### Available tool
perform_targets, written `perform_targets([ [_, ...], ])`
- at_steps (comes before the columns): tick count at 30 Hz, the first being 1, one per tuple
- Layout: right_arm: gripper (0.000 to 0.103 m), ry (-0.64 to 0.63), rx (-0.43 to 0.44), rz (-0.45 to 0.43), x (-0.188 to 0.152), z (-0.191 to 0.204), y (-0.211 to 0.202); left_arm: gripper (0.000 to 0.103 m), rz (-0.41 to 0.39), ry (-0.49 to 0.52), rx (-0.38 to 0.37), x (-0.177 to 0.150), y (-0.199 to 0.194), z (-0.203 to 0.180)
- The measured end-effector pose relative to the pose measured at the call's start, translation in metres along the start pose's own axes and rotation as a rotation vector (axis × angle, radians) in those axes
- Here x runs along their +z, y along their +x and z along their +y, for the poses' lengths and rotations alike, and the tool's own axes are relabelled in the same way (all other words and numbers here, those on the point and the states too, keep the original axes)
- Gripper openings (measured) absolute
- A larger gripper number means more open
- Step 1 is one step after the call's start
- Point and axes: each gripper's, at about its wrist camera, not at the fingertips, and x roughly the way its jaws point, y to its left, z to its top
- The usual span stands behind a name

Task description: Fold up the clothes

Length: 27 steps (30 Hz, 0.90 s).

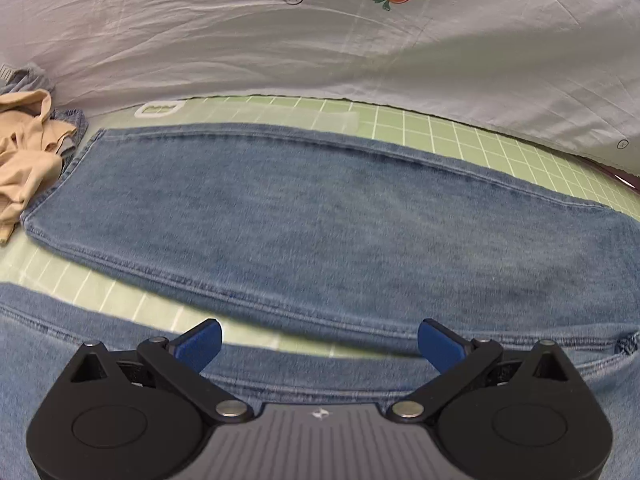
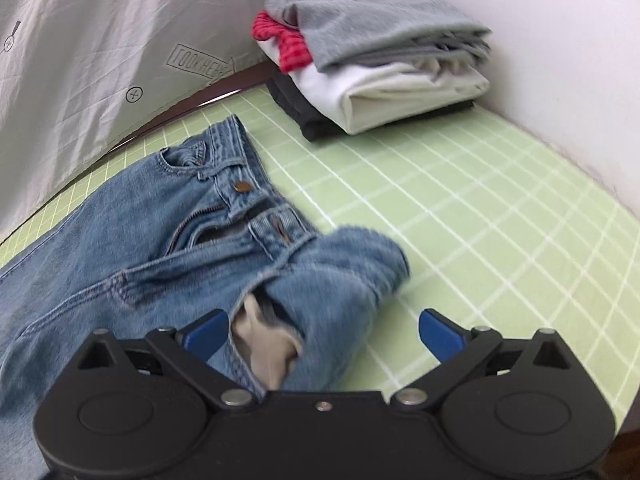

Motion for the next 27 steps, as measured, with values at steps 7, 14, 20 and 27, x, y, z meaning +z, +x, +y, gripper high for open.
perform_targets([
  [7,0.088,0.099,0.106,0.028,-0.024,-0.011,-0.004,0.103,0.014,-0.052,-0.026,-0.031,-0.017,0.016],
  [14,0.06,0.118,0.193,0.043,-0.022,0.001,0.007,0.103,-0.007,-0.051,-0.03,-0.049,-0.04,0.03],
  [20,0.019,0.104,0.178,0.045,-0.024,-0.009,0.001,0.103,0.03,-0.118,0.013,-0.063,-0.051,0.061],
  [27,0.02,0.237,0.055,0.038,-0.027,-0.035,-0.004,0.103,0.039,-0.187,0.079,-0.079,-0.065,0.114],
])
